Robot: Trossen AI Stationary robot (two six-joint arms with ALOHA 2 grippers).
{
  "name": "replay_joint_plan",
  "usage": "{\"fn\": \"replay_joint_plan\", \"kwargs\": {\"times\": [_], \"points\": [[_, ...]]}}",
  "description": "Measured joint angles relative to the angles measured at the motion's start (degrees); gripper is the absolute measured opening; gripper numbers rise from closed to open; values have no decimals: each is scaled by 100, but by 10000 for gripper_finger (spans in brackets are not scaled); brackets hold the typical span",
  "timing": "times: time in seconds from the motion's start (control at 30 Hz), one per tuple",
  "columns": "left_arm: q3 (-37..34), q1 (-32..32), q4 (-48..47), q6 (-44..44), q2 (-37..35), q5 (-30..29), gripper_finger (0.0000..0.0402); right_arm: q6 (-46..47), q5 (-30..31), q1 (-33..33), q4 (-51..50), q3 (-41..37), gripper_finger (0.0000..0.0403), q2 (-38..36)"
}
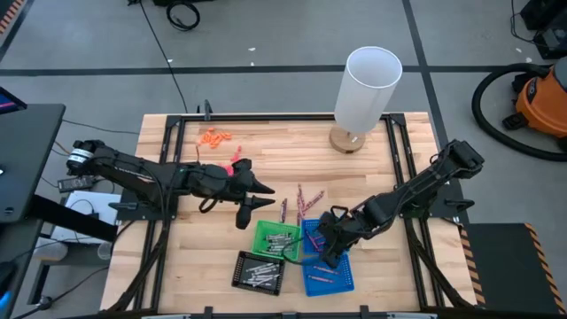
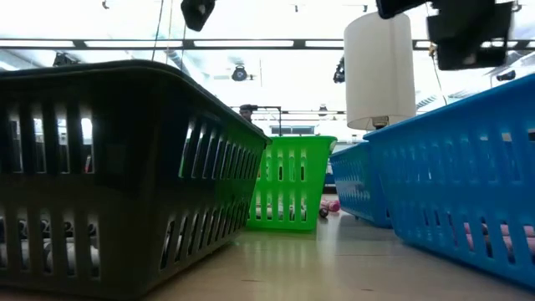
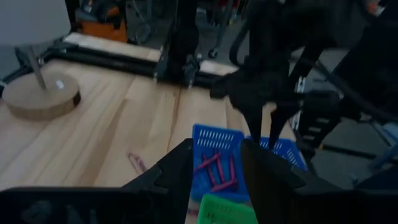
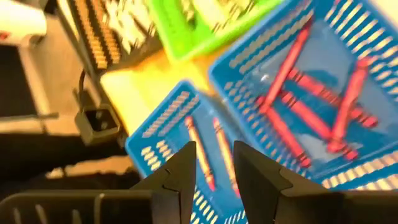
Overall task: Sort crayons
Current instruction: Put the pink crayon into the bottom blue bin
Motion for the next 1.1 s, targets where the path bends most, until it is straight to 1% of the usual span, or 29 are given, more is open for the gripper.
{"fn": "replay_joint_plan", "kwargs": {"times": [0.1, 0.33, 0.47, 0.57, 0.63, 0.7, 0.83, 0.93, 1.1], "points": [[0, 0, -209, -44, 10, 4, 142, -66, 188, -190, -101, 46, 114, 0], [0, 0, -220, -52, 11, 2, 142, -459, 561, -840, -368, 46, 114, 0], [0, 0, -224, -25, 11, -4, 142, -1008, 735, -1273, -382, 46, 114, 0], [1, 22, -359, 23, 11, -57, 142, -1562, 1009, -1576, -341, 46, 114, 0], [2, 60, -604, 2, 11, -104, 142, -1890, 1194, -1766, -297, 46, 114, 0], [2, 81, -986, -134, 11, -244, 142, -2238, 1252, -1962, -220, 40, 114, 0], [2, 81, -1901, -554, 11, -655, 142, -2877, 1043, -2344, 53, -90, 114, 2], [2, 81, -2487, -919, 11, -861, 142, -3127, 976, -2596, 211, -203, 114, 4], [2, 81, -3164, -1651, 11, -981, 142, -3316, 967, -2944, 792, -509, 115, 7]]}}
